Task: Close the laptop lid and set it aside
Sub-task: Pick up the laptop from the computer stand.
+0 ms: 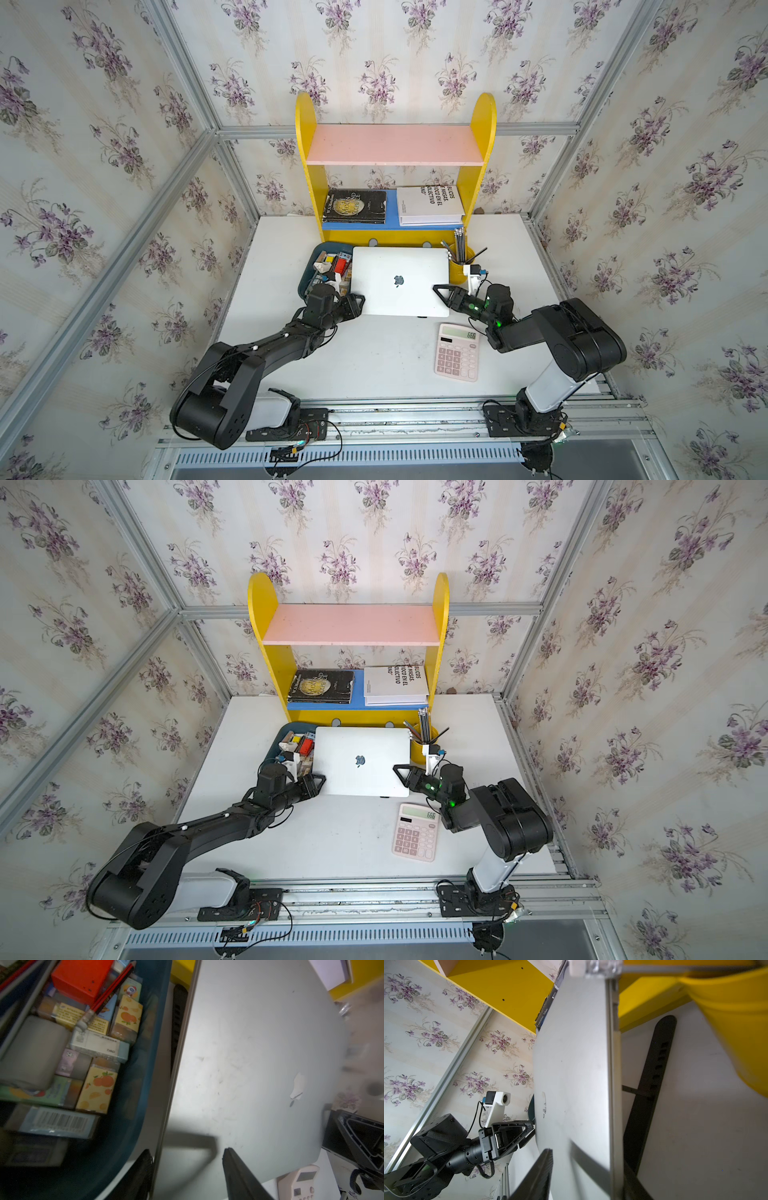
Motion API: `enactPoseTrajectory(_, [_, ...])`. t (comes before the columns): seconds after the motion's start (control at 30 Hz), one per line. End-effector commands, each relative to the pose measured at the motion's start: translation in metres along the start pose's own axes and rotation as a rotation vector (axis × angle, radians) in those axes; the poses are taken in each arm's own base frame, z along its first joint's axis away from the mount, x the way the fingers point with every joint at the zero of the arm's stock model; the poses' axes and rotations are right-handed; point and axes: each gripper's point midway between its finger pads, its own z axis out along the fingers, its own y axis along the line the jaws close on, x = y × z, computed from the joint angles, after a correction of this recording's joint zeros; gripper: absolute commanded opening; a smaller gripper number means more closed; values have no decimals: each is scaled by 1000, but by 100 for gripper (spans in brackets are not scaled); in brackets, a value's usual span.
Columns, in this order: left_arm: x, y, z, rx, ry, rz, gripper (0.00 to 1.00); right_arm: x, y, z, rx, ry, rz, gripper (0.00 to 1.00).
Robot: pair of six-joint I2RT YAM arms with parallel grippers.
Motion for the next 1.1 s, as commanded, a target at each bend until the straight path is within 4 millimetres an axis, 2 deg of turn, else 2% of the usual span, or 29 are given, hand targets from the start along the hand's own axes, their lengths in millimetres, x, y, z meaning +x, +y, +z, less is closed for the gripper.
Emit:
enactPoseTrajectory(0.0, [-11,-25,-5,107,-34,17,56,-3,21,-2,-81,0,-27,46])
enactPoseTrajectory(0.1, [-13,-29,-9,119,-40,18,50,-3,23,-3,-84,5,-22,45])
enactPoseTrajectory(0.47, [-19,-46,-29,183,-63,14,42,-5,40,-10,-133,5,5,37])
enactPoseTrajectory(0.63, [-21,-61,-44,239,-75,15,39,-3,50,-14,-169,11,21,33])
enactPoseTrajectory(0.8, [-22,-72,-60,283,-85,19,39,-4,66,-19,-220,3,33,29])
enactPoseTrajectory(1.07, [-27,-83,-89,308,-130,20,41,-12,95,-29,-306,-23,43,14])
